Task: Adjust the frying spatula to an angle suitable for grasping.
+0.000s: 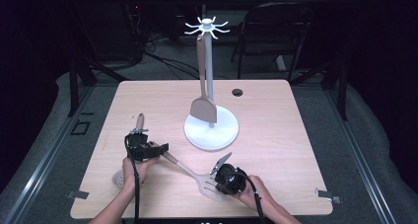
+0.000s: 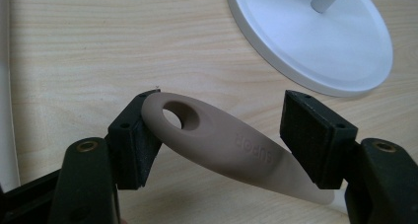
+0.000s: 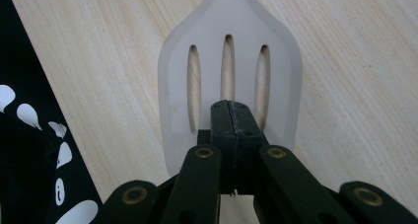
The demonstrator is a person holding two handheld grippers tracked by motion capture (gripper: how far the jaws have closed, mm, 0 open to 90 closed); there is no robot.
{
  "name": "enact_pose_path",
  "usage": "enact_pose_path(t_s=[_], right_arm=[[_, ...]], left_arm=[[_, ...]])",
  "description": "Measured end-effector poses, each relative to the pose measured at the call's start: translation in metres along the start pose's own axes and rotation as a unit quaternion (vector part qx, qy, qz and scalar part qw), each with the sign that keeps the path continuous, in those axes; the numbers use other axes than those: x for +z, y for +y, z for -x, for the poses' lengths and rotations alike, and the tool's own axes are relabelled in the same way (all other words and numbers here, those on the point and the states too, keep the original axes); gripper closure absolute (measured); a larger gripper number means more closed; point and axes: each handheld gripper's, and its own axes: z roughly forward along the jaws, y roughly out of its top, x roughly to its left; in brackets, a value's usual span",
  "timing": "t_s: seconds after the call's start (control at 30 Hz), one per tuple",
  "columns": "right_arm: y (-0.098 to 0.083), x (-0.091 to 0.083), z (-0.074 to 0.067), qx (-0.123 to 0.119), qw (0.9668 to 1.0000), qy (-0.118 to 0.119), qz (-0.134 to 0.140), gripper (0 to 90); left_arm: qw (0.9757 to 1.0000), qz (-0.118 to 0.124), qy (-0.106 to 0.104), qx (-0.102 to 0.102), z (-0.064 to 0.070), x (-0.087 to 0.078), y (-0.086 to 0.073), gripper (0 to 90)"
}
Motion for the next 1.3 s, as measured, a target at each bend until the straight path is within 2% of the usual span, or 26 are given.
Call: enact_pose_path(t_s=[0.1,0.3,0.33,0.4,0.43,0.47,0.5,0.57,0.6,0.63,0.67,0.8,0.97,1.07,1.17,1.3], right_arm=[[0.0,0.0,0.0,0.0,1.0,0.0,0.0,90.0],[0.0,0.0,0.001,-0.003,1.0,0.002,-0.001,90.0],[0.0,0.0,0.002,-0.003,1.0,0.004,0.0,90.0],[0.0,0.0,0.002,-0.001,1.0,0.005,0.002,89.9],[0.001,-0.001,0.002,-0.001,1.0,0.006,0.002,87.9],[0.0,-0.001,0.004,0.004,0.9998,0.021,0.007,81.3],[0.001,-0.001,0.004,0.006,0.9995,0.03,0.007,79.9],[0.002,-0.003,0.006,0.001,0.9996,0.027,0.007,78.1],[0.002,-0.002,0.007,0.008,0.9992,0.035,0.018,76.2],[0.005,-0.006,0.009,0.015,0.9989,0.034,0.03,73.6],[0.005,-0.006,0.009,0.015,0.9989,0.034,0.03,73.6],[0.017,-0.009,0.013,0.028,0.9967,0.03,0.069,68.3],[0.036,-0.003,0.012,0.023,0.9948,0.027,0.096,65.3],[0.045,0.004,0.01,0.023,0.9946,0.017,0.099,63.3],[0.053,0.013,0.012,0.028,0.9947,0.027,0.095,62.6],[0.053,0.018,0.012,0.029,0.9954,0.03,0.086,64.8]], left_arm=[[1.0,0.002,0.001,-0.003,-0.001,-0.002,0.001,37.4],[0.9994,0.02,-0.021,-0.016,-0.004,-0.008,0.002,45.6],[0.999,0.028,-0.031,-0.013,-0.004,-0.01,0.004,47.9],[0.9988,0.032,-0.035,-0.011,-0.004,-0.011,0.004,48.7],[0.9985,0.038,-0.04,-0.01,-0.003,-0.013,0.005,49.6],[0.9982,0.041,-0.042,-0.009,-0.003,-0.013,0.006,50.5],[0.9979,0.045,-0.047,-0.007,-0.002,-0.015,0.007,51.0],[0.9973,0.052,-0.053,-0.004,-0.001,-0.017,0.008,52.5],[0.9969,0.056,-0.056,-0.001,0.0,-0.018,0.009,53.1],[0.9967,0.057,-0.059,0.0,0.001,-0.019,0.009,53.9],[0.9964,0.06,-0.06,0.003,0.001,-0.019,0.01,53.9],[0.995,0.071,-0.07,0.008,0.004,-0.022,0.013,55.4],[0.992,0.089,-0.086,0.022,0.01,-0.029,0.015,57.2],[0.9902,0.099,-0.095,0.027,0.013,-0.032,0.016,58.5],[0.989,0.104,-0.101,0.03,0.016,-0.033,0.017,59.2],[0.9869,0.11,-0.111,0.038,0.019,-0.033,0.017,59.4]])
